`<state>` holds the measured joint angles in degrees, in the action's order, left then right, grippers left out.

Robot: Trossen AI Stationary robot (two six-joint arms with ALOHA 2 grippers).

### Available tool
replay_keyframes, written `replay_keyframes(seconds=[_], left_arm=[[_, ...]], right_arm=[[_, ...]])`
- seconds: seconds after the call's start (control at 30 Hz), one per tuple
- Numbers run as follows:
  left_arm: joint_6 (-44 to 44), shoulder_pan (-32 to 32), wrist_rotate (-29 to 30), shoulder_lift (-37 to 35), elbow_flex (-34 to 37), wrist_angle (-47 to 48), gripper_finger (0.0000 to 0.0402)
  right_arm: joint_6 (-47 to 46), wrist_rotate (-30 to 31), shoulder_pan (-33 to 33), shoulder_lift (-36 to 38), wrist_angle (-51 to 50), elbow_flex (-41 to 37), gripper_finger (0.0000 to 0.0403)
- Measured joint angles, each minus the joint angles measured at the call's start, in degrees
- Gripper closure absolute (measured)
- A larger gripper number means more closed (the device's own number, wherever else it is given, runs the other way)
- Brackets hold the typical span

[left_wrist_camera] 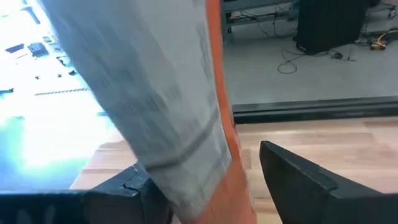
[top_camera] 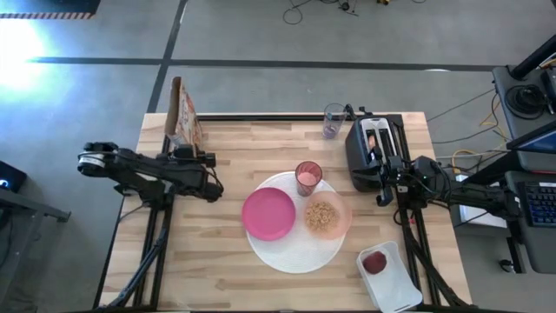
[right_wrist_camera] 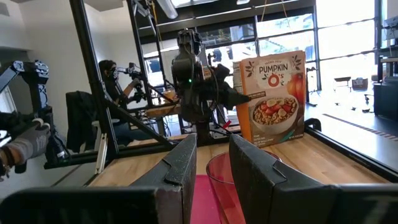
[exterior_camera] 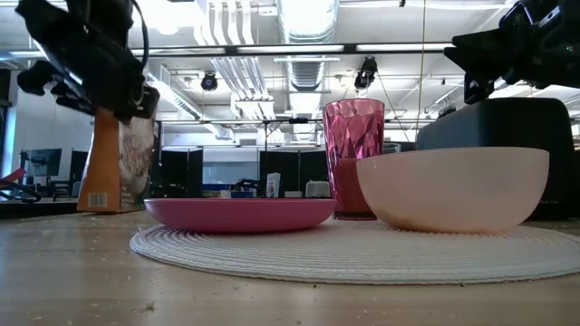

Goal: Arrange a breakfast setting
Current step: Pour the cereal into the orange bowl

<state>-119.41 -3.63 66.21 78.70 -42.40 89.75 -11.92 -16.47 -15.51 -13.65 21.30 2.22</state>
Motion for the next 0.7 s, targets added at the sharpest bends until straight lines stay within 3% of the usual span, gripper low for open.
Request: replay_keyframes(seconds=[0.5,0.7], left_arm=[[18.12,-0.09,0.50,-11.09,-10.96,0.28,0.0189],[26.99,0.08,3.74,-14.45,-16.16,0.29,0.0189]], right_arm=[[0.02,0.00,0.00,0.00,0.00,0.00,0.0316],[0.04,0.00,0.00,0.00,0.00,0.00,0.0316]])
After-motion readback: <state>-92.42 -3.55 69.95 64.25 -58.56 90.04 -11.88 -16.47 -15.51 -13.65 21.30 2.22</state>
